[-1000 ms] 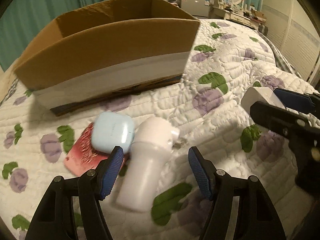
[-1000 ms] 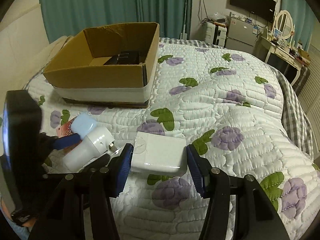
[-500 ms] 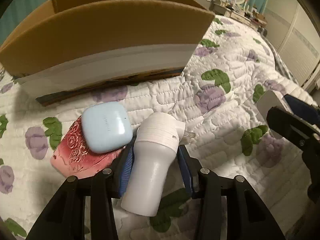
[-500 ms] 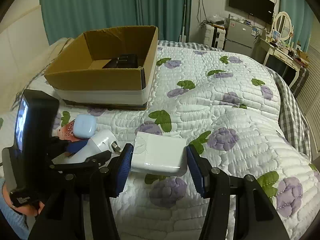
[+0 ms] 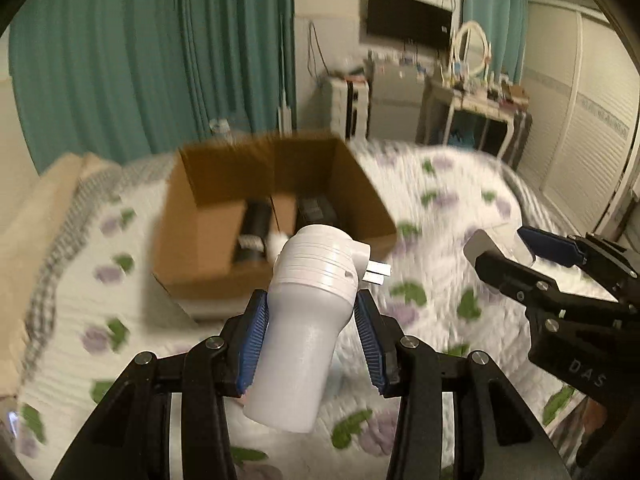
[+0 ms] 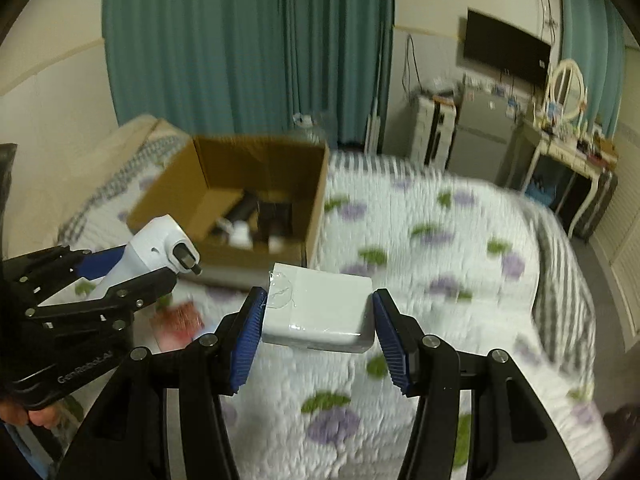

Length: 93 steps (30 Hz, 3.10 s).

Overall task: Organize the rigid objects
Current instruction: 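Place the white device and white charger into the box and open both tools, then grasp the pink card with the left tool while the right tool grasps the blue earbud case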

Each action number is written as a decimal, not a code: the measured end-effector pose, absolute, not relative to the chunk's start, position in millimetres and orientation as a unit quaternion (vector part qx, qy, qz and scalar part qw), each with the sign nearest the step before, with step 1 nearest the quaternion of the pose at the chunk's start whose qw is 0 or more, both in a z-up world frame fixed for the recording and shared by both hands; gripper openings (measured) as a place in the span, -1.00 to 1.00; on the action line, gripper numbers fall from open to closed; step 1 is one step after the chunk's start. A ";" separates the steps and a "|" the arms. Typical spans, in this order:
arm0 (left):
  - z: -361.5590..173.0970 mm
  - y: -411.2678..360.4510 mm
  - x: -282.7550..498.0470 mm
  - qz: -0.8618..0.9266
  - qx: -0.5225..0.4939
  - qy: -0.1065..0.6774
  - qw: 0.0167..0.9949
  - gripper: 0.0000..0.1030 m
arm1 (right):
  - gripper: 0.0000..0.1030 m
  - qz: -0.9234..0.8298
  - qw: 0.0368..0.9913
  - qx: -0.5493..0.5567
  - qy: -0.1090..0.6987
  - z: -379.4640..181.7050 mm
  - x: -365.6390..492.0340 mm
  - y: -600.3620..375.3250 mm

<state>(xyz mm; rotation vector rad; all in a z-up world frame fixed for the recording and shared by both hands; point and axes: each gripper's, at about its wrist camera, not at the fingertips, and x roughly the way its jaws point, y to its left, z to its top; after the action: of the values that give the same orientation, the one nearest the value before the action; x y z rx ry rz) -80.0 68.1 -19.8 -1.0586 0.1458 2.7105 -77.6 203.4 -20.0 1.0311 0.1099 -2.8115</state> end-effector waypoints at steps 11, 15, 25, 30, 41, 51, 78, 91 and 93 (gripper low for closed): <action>14.0 42.8 -151.3 0.946 -0.317 0.042 0.054 -0.14 | 0.05 -0.954 0.115 0.274 0.051 39.0 -143.2 171.1; 4.8 35.4 -179.6 0.945 -0.322 0.047 0.035 -0.14 | 0.05 -0.953 0.125 0.271 0.047 35.7 -171.6 159.6; -40.6 41.4 -218.5 0.932 -0.357 0.057 0.019 -0.14 | 0.05 -0.946 0.136 0.290 0.040 -0.8 -212.1 147.2; -58.1 44.9 -226.3 0.925 -0.374 0.059 0.018 -0.13 | 0.05 -0.944 0.135 0.298 0.034 -12.0 -218.6 152.0; -46.1 41.3 -214.3 0.931 -0.362 0.042 0.014 0.25 | 0.05 -0.947 0.129 0.292 0.023 -2.4 -211.0 160.3; -19.6 9.0 -210.0 0.942 -0.334 0.024 -0.017 0.30 | 0.05 -0.947 0.135 0.286 0.053 -8.9 -241.7 135.0; -1.3 -21.3 -114.9 0.946 -0.324 0.025 -0.019 0.37 | 0.57 -0.929 0.158 0.326 0.078 1.4 -141.7 130.1; -112.3 -21.8 -93.7 0.905 -0.421 0.051 -0.015 0.37 | 0.50 -0.861 0.187 0.459 0.113 -149.7 -118.4 97.7; -119.6 -19.0 -96.2 0.901 -0.431 0.055 -0.012 0.37 | 0.49 -0.854 0.191 0.472 0.107 -160.8 -122.2 96.8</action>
<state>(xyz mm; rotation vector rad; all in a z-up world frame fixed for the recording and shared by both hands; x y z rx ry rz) -96.2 -19.0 -119.6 -1.3633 0.1726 2.8527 -122.2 96.8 -160.8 1.3256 0.3004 -2.3992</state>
